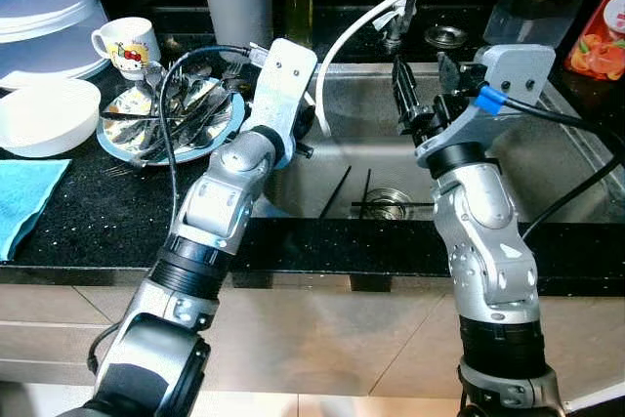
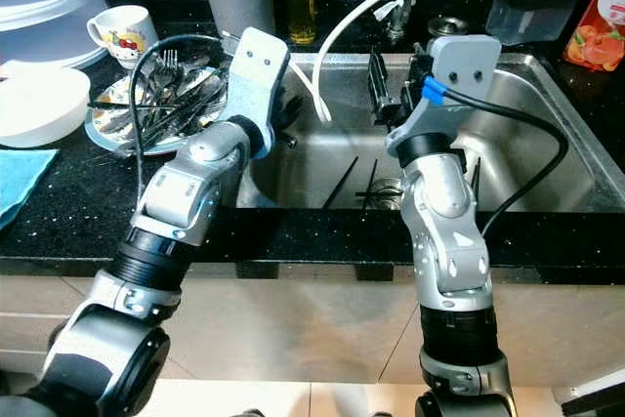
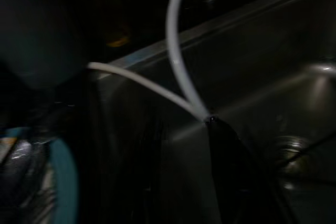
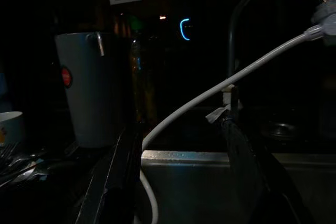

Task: Kitchen organization

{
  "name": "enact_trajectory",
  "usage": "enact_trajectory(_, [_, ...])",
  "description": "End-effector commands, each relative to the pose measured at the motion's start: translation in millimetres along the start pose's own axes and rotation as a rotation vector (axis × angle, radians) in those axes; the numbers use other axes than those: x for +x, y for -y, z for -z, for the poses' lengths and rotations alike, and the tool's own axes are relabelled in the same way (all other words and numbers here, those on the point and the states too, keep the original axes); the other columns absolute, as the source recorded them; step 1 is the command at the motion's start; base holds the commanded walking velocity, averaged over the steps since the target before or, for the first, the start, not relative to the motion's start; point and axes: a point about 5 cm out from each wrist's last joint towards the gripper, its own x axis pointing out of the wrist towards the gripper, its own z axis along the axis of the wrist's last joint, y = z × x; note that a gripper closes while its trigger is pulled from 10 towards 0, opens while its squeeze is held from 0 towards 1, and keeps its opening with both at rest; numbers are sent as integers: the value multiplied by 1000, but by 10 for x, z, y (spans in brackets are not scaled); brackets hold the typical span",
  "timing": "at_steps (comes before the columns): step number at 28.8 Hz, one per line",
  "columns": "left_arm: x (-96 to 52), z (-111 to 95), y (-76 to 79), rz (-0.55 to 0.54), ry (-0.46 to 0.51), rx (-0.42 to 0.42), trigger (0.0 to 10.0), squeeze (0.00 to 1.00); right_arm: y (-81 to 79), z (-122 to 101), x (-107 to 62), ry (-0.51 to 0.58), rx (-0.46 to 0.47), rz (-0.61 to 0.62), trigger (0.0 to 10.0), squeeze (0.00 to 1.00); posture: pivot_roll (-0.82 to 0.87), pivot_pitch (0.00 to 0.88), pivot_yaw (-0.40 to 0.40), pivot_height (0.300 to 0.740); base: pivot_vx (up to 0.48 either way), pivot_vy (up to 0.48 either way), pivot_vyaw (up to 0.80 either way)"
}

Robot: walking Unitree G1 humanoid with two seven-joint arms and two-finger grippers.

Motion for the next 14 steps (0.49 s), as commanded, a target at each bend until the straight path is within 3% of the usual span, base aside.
enact_trajectory(1, [17,11,-85,-30,-21,29,10000,0,20,15,9,0,-2,9,10000,0,92,44,56,740,0,0,0])
enact_trajectory(8, [43,-21,-229,-69,-39,-3,10000,0,52,23,8,1,-14,9,10000,0,98,32,54,740,0,0,0])
enact_trajectory(10, [71,14,-391,-146,-102,-86,10000,0,71,9,25,8,-17,14,10000,0,93,32,52,740,0,0,0])
enact_trajectory(12, [70,31,-464,-194,-115,-81,10000,0,71,5,28,10,-18,13,10000,0,90,31,55,740,0,0,0])
enact_trajectory(13, [62,56,-521,-229,-131,22,10000,0,72,5,26,10,-20,13,10000,0,87,29,58,740,0,0,0])
enact_trajectory(14, [62,56,-521,-229,-131,22,10000,0,72,5,26,10,-20,13,10000,0,87,29,58,740,0,0,0])
